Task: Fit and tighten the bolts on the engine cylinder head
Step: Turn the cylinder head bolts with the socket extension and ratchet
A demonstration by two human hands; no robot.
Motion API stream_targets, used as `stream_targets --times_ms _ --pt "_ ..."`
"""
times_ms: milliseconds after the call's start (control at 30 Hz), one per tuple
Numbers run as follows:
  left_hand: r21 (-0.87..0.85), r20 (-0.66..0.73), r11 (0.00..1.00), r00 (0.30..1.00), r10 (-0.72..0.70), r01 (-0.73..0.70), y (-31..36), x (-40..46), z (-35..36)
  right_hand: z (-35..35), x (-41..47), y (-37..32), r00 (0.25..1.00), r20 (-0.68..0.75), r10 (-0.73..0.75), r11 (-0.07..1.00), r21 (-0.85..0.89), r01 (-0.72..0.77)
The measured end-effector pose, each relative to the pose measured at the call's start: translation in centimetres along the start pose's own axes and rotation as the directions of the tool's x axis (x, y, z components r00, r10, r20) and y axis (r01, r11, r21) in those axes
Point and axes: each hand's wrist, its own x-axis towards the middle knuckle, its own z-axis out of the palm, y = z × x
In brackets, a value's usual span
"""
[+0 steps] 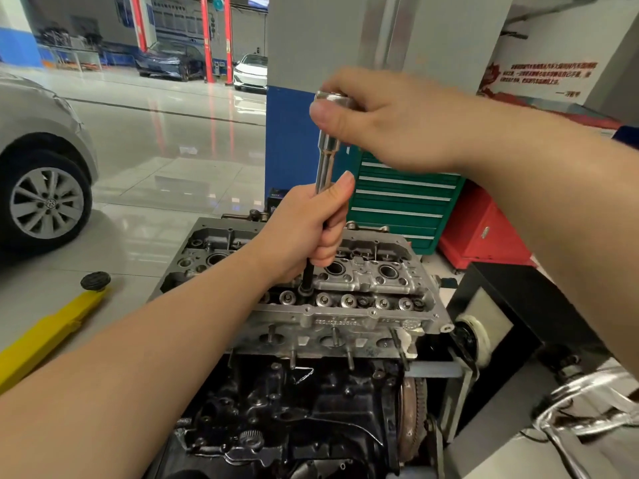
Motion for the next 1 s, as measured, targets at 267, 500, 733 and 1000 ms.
stream_targets --times_ms 267,500,733,1000 --pt "0.024 0.039 1.000 0.999 0.004 -0.005 -0.1 -0.1 0.0 -2.3 4.5 2.4 0.900 0.435 0.029 0.874 0.426 -0.234" --pt "-0.018 0.044 1.000 0.999 0.017 -0.016 -0.4 -0.2 -0.3 -3.8 4.6 2.0 0.936 0.339 0.091 0.826 0.500 -0.261" --pt "-0.029 0.033 0.998 0.998 0.051 -0.050 -0.7 -0.3 -0.2 -5.7 1.4 7.3 0.961 -0.031 0.276 0.905 0.346 -0.249" --pt "-0.017 -0.069 0.998 0.996 0.052 -0.053 -0.3 -0.8 0.4 10.5 -12.0 20.2 0.849 0.006 0.529 0.848 -0.019 -0.529"
